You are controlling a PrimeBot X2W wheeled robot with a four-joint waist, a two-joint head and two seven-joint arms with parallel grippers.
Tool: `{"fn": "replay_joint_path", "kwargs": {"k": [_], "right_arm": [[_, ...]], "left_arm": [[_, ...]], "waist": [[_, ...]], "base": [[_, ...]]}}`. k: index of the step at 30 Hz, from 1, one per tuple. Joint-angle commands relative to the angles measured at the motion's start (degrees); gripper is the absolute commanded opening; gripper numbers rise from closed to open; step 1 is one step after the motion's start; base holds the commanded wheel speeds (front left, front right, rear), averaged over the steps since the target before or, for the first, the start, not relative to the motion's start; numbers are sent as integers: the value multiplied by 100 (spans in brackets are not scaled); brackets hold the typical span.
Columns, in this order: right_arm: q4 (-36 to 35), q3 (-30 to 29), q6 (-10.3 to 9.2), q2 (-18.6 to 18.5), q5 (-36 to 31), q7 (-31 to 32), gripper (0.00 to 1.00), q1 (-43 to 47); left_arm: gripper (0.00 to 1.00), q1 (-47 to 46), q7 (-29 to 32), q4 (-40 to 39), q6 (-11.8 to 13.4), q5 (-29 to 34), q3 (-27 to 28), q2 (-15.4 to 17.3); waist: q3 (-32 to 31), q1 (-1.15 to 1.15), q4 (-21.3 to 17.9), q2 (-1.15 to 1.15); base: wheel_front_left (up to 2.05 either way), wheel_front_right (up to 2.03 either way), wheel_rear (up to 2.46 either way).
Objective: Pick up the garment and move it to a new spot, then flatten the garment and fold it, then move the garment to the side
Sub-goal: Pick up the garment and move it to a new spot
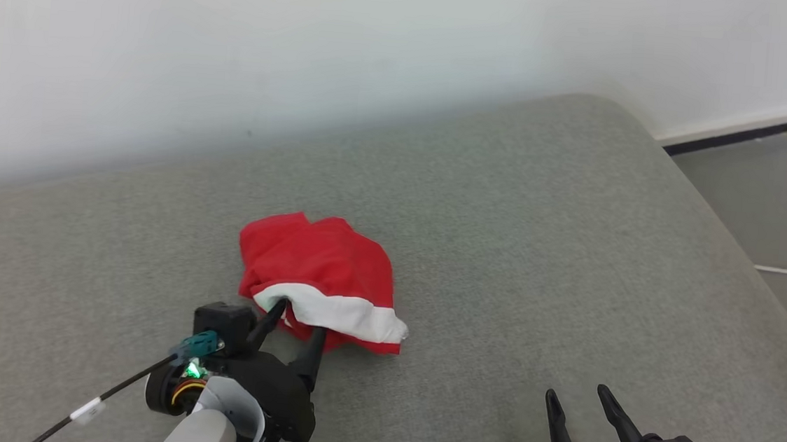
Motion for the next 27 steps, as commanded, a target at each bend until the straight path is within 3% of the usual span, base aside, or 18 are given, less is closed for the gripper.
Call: {"fn": "replay_joint_path", "kwargs": {"k": [1, 11, 18, 27], "right_arm": [[-3, -3, -12, -2, 16, 13, 100, 66], [-74, -210, -12, -69, -11, 34, 100, 254], [-150, -409, -12, -51, -31, 43, 100, 355], [-115, -564, -12, -33, -74, -31, 100, 394]], "left_arm": [[100, 97, -149, 22, -1, -72, 47, -25], [100, 694, -996, -553, 29, -255, 373, 39], [100, 1508, -1079, -1516, 144, -104, 897, 107], [100, 2627, -1079, -2561, 230, 446, 1798, -1]], "waist": [[-142, -1, 246, 0], [-448, -1, 1018, 0], [-554, -1, 1498, 0], [-642, -1, 1769, 0]], "base": [[0, 0, 0], [0, 0, 0], [0, 0, 0], [0, 0, 0]]}}
